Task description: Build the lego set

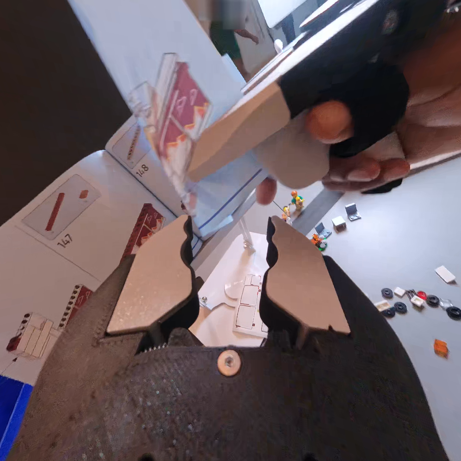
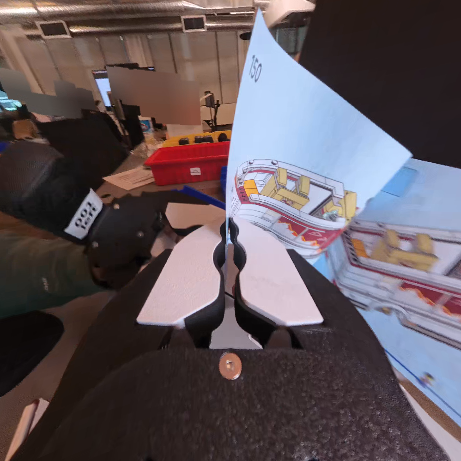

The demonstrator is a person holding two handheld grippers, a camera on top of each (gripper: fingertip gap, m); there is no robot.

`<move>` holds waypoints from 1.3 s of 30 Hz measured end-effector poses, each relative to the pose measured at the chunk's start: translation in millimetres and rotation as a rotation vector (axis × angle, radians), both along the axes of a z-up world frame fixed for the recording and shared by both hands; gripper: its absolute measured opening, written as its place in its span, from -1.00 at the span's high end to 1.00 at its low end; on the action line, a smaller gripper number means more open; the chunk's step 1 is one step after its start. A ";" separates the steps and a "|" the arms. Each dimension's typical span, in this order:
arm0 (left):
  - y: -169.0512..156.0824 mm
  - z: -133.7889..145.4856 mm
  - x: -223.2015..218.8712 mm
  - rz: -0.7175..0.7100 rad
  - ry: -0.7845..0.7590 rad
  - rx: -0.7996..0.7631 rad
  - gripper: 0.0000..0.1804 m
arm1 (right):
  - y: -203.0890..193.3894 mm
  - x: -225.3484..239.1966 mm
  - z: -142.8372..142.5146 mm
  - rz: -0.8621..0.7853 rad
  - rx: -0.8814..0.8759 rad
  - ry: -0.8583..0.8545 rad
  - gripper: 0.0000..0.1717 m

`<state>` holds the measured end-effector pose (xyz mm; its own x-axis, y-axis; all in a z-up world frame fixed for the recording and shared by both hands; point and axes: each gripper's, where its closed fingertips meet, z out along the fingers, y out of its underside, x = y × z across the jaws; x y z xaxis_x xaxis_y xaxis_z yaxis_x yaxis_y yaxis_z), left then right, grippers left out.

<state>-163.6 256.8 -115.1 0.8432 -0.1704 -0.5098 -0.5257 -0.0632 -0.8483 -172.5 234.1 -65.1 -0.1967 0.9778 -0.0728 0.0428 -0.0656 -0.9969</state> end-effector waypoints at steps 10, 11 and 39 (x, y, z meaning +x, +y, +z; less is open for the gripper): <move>-21.9 10.3 -74.7 0.190 -0.550 0.180 1.00 | -7.8 0.0 18.7 0.020 0.058 0.065 0.60; -23.8 7.8 -80.8 0.194 -0.613 0.166 1.00 | 5.4 2.1 14.5 -0.044 0.063 0.061 0.64; -10.8 -60.3 -136.5 0.088 -1.823 0.283 0.54 | 72.5 -67.4 -37.1 -0.666 0.823 -0.238 0.76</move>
